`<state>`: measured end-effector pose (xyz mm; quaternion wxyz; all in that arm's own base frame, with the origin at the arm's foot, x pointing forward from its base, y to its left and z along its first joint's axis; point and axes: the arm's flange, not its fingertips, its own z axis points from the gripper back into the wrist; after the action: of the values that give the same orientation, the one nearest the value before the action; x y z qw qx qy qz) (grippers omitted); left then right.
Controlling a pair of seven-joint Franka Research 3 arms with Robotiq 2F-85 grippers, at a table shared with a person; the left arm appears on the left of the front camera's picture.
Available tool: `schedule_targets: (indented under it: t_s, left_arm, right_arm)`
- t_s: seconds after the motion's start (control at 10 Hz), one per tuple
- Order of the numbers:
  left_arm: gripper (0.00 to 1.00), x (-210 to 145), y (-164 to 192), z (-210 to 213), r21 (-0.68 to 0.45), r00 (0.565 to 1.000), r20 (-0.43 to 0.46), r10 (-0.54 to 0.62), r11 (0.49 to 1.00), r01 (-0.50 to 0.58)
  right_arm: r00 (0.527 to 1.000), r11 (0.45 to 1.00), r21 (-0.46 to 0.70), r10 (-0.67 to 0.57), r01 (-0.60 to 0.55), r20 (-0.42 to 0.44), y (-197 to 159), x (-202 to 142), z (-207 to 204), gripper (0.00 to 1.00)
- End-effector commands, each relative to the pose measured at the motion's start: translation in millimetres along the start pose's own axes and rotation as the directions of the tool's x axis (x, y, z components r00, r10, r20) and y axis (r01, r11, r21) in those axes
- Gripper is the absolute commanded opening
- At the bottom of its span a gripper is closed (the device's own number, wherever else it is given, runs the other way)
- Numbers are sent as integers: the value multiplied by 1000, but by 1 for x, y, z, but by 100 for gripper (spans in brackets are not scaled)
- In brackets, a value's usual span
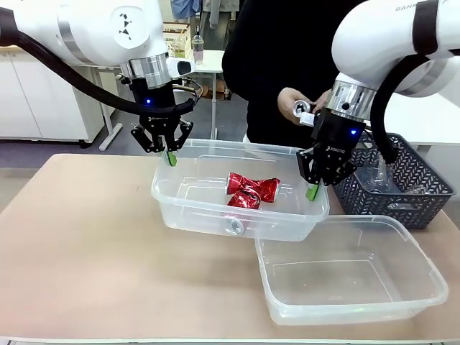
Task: Sort the waste into each basket.
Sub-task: Offer the picked Organizing box to the human.
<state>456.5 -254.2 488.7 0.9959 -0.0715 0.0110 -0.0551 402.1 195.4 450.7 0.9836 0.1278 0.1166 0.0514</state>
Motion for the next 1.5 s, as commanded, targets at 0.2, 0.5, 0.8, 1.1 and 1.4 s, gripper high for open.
schedule_targets:
  t_s: [0.2,0.5,0.8,1.1,1.4]
  left_arm:
    - [7,-4,2,2,-5,1000,21,-10,1000,10]
    - [7,-4,2,2,-5,1000,21,-10,1000,10]
    - [7,-4,2,2,-5,1000,21,-10,1000,10]
    - [7,-4,2,2,-5,1000,21,-10,1000,10]
    - [7,-4,2,2,-5,1000,21,-10,1000,10]
  right_arm:
    - [1000,1000,-3,14,-15,-10,5,0,1,5]
    - [1000,1000,-3,14,-15,-10,5,0,1,5]
    - [1000,1000,-3,14,-15,-10,5,0,1,5]
    - [1000,1000,-3,14,-15,-10,5,0,1,5]
    - [1000,1000,-3,14,-15,-10,5,0,1,5]
